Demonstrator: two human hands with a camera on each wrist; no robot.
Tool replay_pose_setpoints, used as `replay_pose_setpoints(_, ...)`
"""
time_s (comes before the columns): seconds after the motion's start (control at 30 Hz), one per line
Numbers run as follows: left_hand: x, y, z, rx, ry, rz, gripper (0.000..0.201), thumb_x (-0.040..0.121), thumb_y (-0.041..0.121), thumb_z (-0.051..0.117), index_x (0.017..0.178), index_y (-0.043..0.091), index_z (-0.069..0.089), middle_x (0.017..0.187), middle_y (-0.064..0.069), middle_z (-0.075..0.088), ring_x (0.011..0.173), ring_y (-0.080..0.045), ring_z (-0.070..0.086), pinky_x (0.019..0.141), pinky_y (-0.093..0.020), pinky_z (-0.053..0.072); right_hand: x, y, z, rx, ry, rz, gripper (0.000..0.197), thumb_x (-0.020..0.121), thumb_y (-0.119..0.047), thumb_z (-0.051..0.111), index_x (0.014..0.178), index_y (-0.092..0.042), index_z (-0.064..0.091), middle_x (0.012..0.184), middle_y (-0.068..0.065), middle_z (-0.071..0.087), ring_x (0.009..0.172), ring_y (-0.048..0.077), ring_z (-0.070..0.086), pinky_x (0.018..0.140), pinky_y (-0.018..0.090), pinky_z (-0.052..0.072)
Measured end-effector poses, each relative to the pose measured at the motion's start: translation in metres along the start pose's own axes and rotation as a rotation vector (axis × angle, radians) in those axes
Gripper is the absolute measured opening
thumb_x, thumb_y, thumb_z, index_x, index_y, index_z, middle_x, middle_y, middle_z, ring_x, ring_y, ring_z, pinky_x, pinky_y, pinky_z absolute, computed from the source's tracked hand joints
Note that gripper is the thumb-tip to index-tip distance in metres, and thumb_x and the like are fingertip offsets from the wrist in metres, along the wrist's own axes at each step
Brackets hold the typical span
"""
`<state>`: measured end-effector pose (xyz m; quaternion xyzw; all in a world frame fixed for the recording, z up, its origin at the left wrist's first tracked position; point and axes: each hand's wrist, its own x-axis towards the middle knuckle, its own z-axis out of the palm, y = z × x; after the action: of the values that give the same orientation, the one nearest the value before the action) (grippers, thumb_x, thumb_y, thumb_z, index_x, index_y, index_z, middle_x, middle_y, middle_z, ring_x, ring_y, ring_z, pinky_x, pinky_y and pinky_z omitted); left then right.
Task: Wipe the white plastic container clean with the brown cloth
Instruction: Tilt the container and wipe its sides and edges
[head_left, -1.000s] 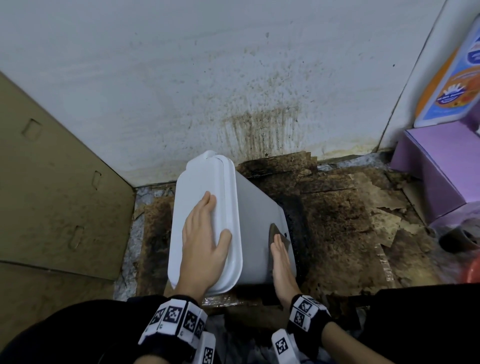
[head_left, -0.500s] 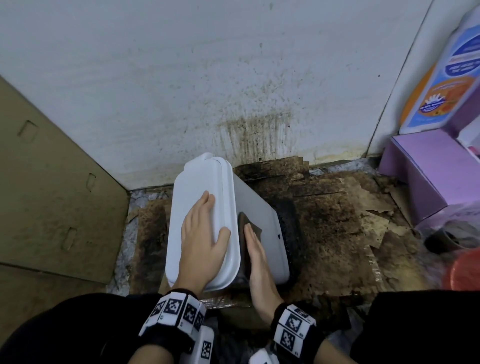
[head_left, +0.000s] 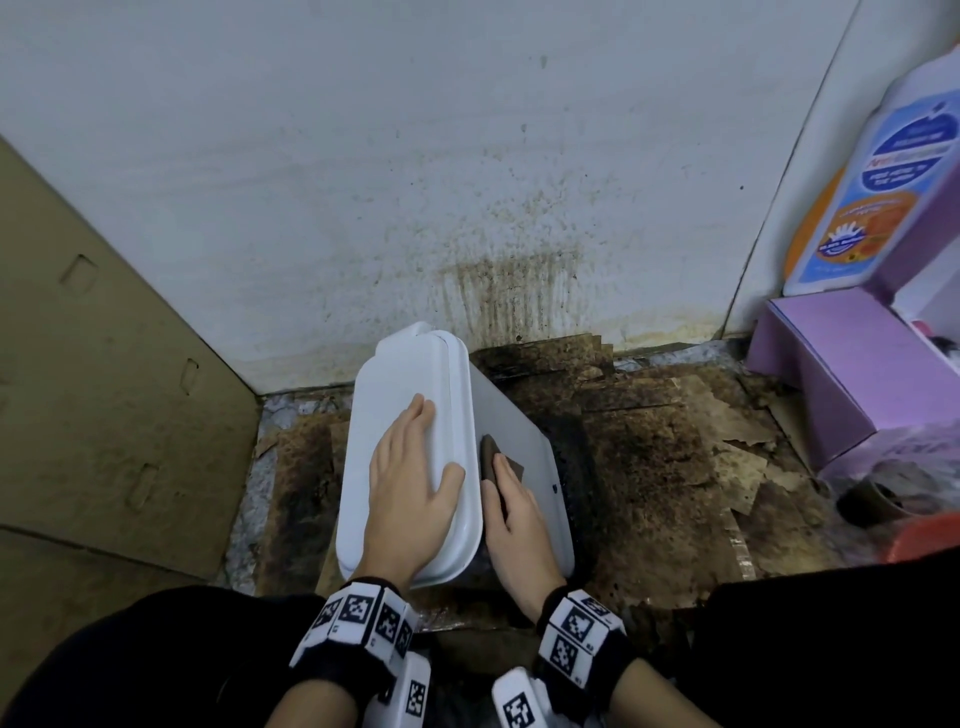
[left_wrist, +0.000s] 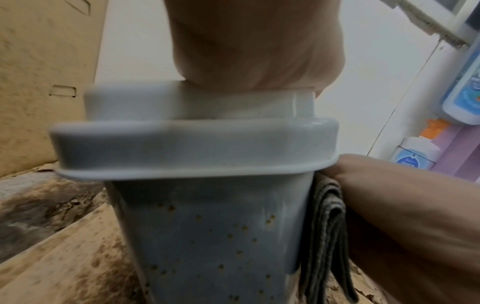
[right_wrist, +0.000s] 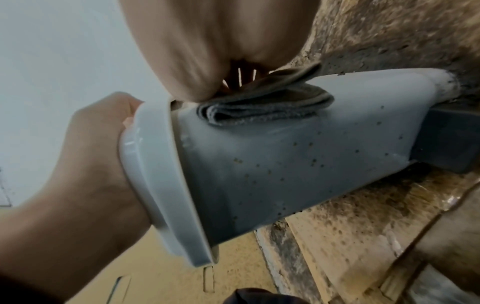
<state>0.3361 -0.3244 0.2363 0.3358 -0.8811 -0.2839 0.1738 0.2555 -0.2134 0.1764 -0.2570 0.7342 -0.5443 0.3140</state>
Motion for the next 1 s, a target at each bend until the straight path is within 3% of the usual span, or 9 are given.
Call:
replay_pose_setpoints(0.1, -0.001, 0.000, 0.000, 0.004, -0.007, 0.002, 0.074, 0.090, 0.044, 0.040, 0.160, 0.023, 0.025, 0.168, 0.010, 0.020, 0.152, -0.013, 0.017, 0.126, -0.035, 0.013, -0.001, 0.005, 0.004, -0.064, 0.107, -0.068, 0.047, 0.109, -0.022, 0.040, 0.155, -0.021, 0.036, 0.154, -0.004, 0.047, 0.139, 0.006, 0.044, 0.119, 0.029, 0.034)
replay_pose_setpoints(0.23, -0.001, 0.001, -0.002, 0.004, -0.016, -0.008, 0.074, 0.091, 0.041, 0.042, 0.160, 0.024, 0.023, 0.168, 0.010, 0.018, 0.153, -0.013, 0.016, 0.126, -0.036, 0.013, -0.001, 0.011, 0.000, -0.092, 0.157, -0.114, 0.044, 0.108, -0.020, 0.039, 0.151, -0.028, 0.045, 0.124, -0.011, 0.065, 0.108, 0.002, 0.062, 0.097, 0.017, 0.047)
replay_pose_setpoints(0.33, -0.001, 0.000, -0.004, -0.005, -0.015, -0.015, 0.072, 0.094, 0.040, 0.044, 0.161, 0.026, 0.022, 0.169, 0.012, 0.017, 0.153, -0.012, 0.014, 0.127, -0.036, 0.013, 0.007, 0.005, -0.012, 0.150, 0.189, -0.001, 0.035, 0.109, -0.025, 0.040, 0.137, -0.032, 0.059, 0.094, -0.012, 0.069, 0.083, 0.009, 0.063, 0.081, 0.031, 0.054)
replay_pose_setpoints(0.43, -0.001, 0.005, -0.002, -0.013, -0.017, -0.011, 0.069, 0.100, 0.030, 0.053, 0.161, 0.026, 0.021, 0.169, 0.012, 0.016, 0.153, -0.012, 0.014, 0.127, -0.037, 0.012, 0.011, -0.017, -0.026, 0.384, 0.178, 0.031, 0.032, 0.109, -0.024, 0.041, 0.134, -0.024, 0.062, 0.111, -0.006, 0.074, 0.105, 0.017, 0.070, 0.094, 0.035, 0.054)
replay_pose_setpoints(0.57, 0.000, 0.012, 0.003, -0.007, -0.030, 0.006, 0.065, 0.101, 0.037, 0.042, 0.161, 0.028, 0.019, 0.169, 0.014, 0.012, 0.154, -0.009, 0.009, 0.128, -0.036, 0.009, 0.006, -0.047, -0.035, 0.494, 0.133, -0.006, 0.034, 0.109, -0.027, 0.043, 0.138, -0.023, 0.059, 0.119, 0.016, 0.071, 0.111, 0.043, 0.064, 0.100, 0.061, 0.050)
replay_pose_setpoints(0.63, 0.000, 0.019, 0.006, -0.040, -0.030, -0.001, 0.057, 0.107, 0.032, 0.036, 0.161, 0.029, 0.018, 0.168, 0.016, 0.012, 0.155, -0.006, 0.007, 0.128, -0.033, 0.005, 0.004, -0.054, -0.037, 0.488, 0.122, -0.052, 0.034, 0.110, -0.025, 0.041, 0.137, -0.024, 0.060, 0.118, 0.010, 0.074, 0.109, 0.035, 0.069, 0.097, 0.054, 0.055)
replay_pose_setpoints(0.73, 0.001, 0.032, 0.013, -0.075, -0.031, -0.005, 0.053, 0.109, 0.033, 0.025, 0.161, 0.028, 0.017, 0.167, 0.017, 0.011, 0.155, -0.002, 0.006, 0.127, -0.027, 0.001, 0.002, -0.053, -0.037, 0.423, 0.089, -0.110, 0.035, 0.109, -0.027, 0.043, 0.140, -0.029, 0.059, 0.121, -0.009, 0.072, 0.108, 0.006, 0.069, 0.093, 0.034, 0.054)
replay_pose_setpoints(0.83, 0.001, 0.041, 0.021, -0.057, -0.038, 0.049, 0.066, 0.097, 0.049, 0.004, 0.160, 0.030, 0.015, 0.162, 0.022, 0.007, 0.153, 0.000, 0.004, 0.121, -0.016, -0.006, 0.003, -0.049, -0.038, 0.322, 0.120, -0.123, 0.038, 0.108, -0.034, 0.044, 0.143, -0.028, 0.056, 0.145, -0.018, 0.053, 0.134, -0.002, 0.048, 0.118, 0.037, 0.038)
replay_pose_setpoints(1.0, 0.001, 0.051, 0.029, -0.168, -0.032, 0.026, 0.070, 0.090, 0.055, -0.003, 0.155, 0.036, 0.014, 0.159, 0.026, 0.006, 0.151, 0.006, 0.005, 0.122, -0.014, -0.004, 0.005, -0.040, -0.048, 0.219, 0.193, -0.171, 0.035, 0.108, -0.023, 0.045, 0.139, -0.024, 0.059, 0.146, -0.014, 0.050, 0.136, -0.004, 0.045, 0.120, 0.035, 0.035)
